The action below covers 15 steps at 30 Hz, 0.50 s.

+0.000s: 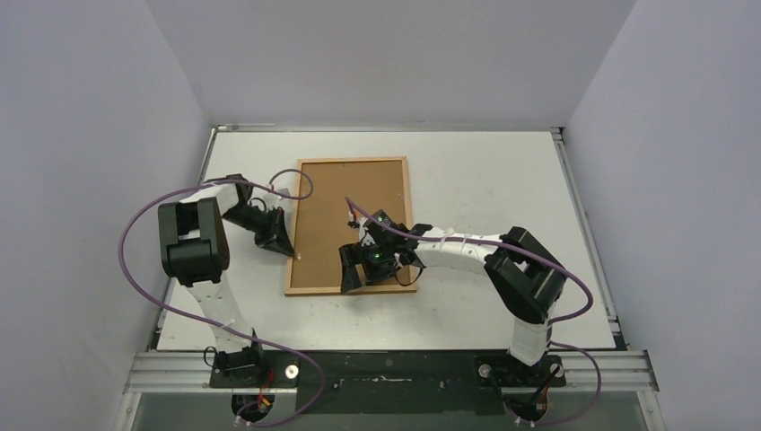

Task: Put the photo into the frame
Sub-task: Install the photo frame at the center of the board.

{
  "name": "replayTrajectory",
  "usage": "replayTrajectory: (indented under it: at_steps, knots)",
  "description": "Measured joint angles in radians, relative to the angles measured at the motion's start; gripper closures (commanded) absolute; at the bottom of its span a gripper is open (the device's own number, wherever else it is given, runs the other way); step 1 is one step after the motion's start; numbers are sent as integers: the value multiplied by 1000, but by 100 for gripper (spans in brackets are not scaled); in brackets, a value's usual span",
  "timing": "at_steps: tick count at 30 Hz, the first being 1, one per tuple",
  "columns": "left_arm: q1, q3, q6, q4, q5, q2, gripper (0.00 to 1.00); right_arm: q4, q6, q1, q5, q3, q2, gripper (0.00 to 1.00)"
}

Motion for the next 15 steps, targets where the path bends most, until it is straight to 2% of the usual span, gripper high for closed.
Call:
replayTrajectory:
  at_steps: [10,15]
  knots:
    - [-9,-20,0,13,2,0,100,48,12,13,-94,7,31,17]
    - [-10,-23,4,12,2,0,100,-4,-8,3,-98,34,32,16]
